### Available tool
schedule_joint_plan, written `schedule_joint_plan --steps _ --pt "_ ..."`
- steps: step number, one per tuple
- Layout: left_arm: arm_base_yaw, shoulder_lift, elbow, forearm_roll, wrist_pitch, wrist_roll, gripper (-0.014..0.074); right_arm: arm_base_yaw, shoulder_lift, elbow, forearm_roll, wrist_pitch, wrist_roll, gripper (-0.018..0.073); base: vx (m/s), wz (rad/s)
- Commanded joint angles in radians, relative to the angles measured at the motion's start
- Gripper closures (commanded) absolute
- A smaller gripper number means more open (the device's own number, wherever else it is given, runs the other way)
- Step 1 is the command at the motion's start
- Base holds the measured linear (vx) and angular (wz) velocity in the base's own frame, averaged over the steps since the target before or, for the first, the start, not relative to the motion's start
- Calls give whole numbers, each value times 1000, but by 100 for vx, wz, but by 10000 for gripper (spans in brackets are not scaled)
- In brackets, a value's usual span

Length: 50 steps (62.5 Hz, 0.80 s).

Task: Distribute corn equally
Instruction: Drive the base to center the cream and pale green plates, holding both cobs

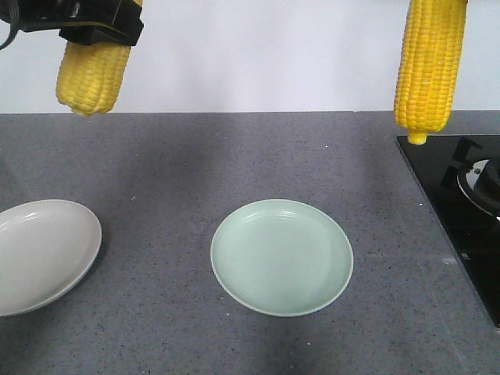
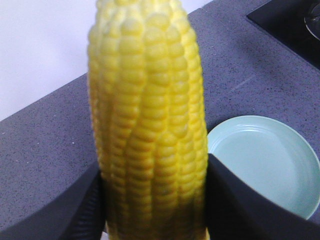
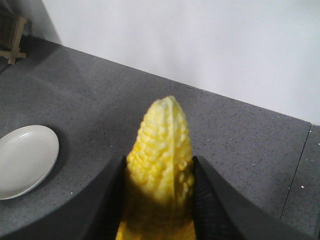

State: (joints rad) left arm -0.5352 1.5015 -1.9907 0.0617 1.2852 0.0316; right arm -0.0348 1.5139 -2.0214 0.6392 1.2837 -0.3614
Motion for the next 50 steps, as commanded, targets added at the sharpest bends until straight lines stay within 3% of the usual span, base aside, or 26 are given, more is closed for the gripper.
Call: schedule_joint_plan --steps 1,50 --pt "-3 -33 -22 2 -30 -11 604 -5 -26 -20 35 2 -7 459 4 1" --pt "-3 -33 -22 2 -30 -11 604 -5 -26 -20 35 2 -7 459 2 1"
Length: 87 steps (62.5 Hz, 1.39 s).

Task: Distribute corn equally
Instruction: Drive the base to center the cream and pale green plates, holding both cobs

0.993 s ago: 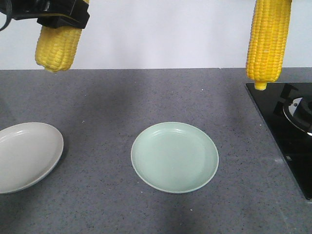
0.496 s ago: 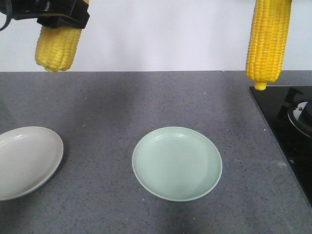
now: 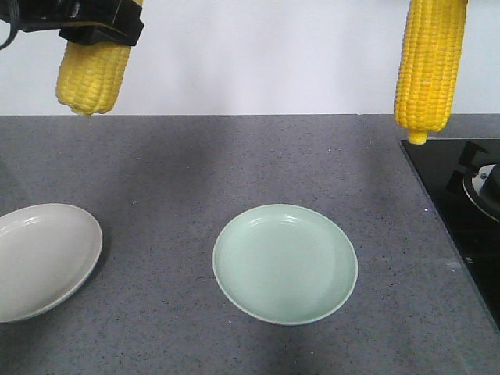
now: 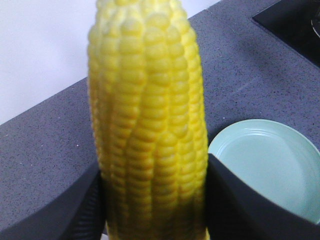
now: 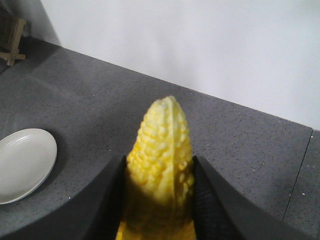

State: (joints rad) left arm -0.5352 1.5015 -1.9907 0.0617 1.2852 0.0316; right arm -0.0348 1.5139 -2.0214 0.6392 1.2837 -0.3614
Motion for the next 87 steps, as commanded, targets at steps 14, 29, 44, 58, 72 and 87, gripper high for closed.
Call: schedule_joint_plan --steps 14,29,44,58,72,87 --pt "-3 -33 -22 2 -30 -11 604 -5 -26 -20 35 2 -7 459 0 0" --pt "-3 -33 -22 2 -30 -11 604 -5 -26 -20 35 2 -7 459 0 0" --pt "-3 -33 -22 2 -30 -11 604 -5 -26 -20 35 2 -7 459 0 0" --pt "-3 -33 -22 2 -30 -11 604 -5 -26 -20 35 2 -7 459 0 0" --pt "-3 -33 -22 2 -30 -11 604 -5 -26 -20 35 2 -7 459 0 1" --pt "-3 -33 -22 2 -30 -11 604 -5 -26 -20 34 2 -7 459 1 4"
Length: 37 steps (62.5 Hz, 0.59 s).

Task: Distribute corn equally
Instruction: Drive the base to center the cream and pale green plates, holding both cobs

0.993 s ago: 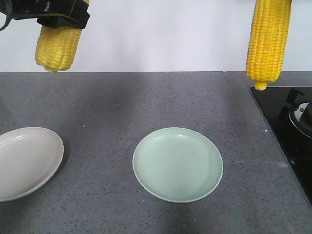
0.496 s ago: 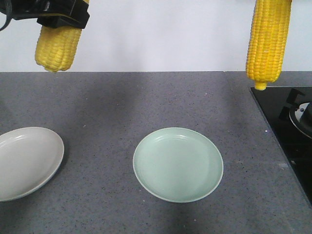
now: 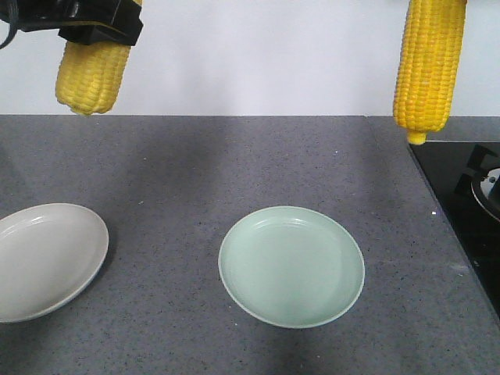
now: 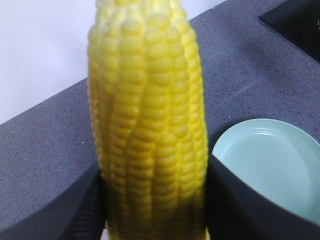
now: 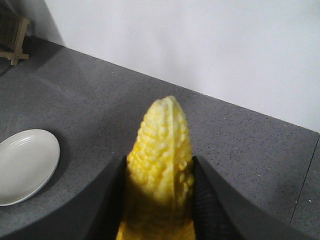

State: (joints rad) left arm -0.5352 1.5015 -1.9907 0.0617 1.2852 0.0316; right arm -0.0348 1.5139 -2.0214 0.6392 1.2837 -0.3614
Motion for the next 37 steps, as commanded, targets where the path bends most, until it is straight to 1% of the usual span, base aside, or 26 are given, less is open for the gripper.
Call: schedule_joint_plan --steps 1,37 --pt "-3 -33 -22 2 -30 -11 604 -5 -26 -20 34 2 -7 459 0 1" --pt "-3 -33 -22 2 -30 -11 604 -5 -26 -20 34 2 -7 459 0 0"
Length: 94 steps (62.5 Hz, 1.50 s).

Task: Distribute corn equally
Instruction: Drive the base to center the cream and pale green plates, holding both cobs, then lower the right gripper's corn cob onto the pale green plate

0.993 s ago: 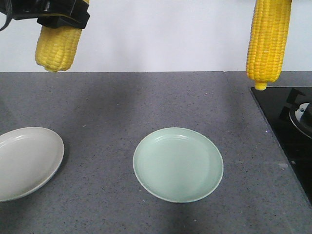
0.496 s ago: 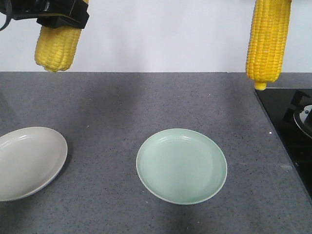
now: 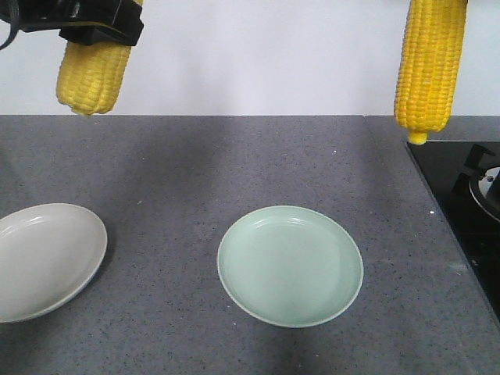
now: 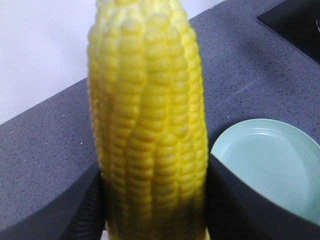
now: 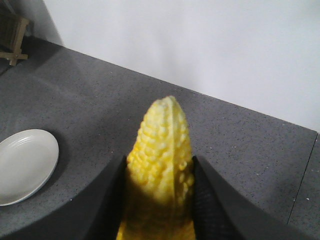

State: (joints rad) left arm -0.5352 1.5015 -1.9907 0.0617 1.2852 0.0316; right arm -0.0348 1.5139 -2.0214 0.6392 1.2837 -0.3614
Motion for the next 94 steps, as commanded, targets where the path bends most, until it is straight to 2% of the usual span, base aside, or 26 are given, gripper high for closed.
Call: schedule_joint_plan --steps 1,67,78,88,94 --pt "-3 -33 -22 2 -30 -11 604 -5 -26 -20 34 2 -7 459 0 0" --pt "-3 -32 -22 2 -30 -11 604 -5 -26 -20 33 1 -4 459 0 0" --pt "-3 -32 -22 2 -37 -11 604 -5 -19 -20 92 -1 -3 459 0 0" --pt "-3 -32 -22 2 -48 -11 604 -4 27 -20 245 3 -3 459 0 0" --pt "-3 -32 -22 2 -54 -11 604 31 70 -20 276 3 -3 459 0 0"
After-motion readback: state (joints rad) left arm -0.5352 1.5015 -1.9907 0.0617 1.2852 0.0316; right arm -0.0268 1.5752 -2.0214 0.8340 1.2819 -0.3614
